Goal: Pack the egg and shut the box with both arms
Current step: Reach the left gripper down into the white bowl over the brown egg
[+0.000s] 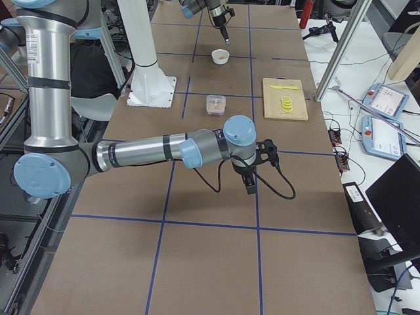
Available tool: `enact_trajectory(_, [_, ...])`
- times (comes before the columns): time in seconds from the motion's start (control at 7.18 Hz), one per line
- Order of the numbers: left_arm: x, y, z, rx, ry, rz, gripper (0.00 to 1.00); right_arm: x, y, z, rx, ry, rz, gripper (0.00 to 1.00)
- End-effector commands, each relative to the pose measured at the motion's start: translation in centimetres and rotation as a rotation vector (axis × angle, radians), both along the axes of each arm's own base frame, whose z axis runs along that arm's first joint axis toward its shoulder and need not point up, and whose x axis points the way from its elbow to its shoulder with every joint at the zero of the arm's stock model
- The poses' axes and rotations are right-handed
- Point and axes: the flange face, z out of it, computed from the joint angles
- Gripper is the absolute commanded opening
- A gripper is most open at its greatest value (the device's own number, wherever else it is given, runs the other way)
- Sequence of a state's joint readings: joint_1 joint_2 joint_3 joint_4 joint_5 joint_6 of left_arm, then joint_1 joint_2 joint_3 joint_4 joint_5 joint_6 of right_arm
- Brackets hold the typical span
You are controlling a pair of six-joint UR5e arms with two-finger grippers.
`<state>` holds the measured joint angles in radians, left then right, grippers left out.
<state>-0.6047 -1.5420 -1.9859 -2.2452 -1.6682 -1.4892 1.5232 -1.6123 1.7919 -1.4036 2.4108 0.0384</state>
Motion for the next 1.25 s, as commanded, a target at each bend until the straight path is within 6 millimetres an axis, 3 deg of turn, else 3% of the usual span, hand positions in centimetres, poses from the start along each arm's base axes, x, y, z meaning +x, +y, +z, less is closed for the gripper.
enact_trajectory(0.0, [2.9,-0.2,0.6,-0.103,-0.049,-0.035,0.57,0.0,0.1,0.0,0.000,-0.001,0.000,1.00])
enact_trajectory(0.14, [3.3,-0.3,1.7,-0.115,-0.069,-0.033,0.57,0.0,0.1,0.0,0.001,0.001,0.000,1.00])
enact_trajectory(0.42, [4.6,0.9,1.8,-0.117,-0.073,0.001,0.57,0.0,0.1,0.1,0.001,0.001,-0.001,1.00])
enact_trajectory(1.11, [7.2,-0.1,1.6,-0.122,-0.083,0.008,0.60,0.0,0.2,0.1,0.002,0.001,-0.002,1.00])
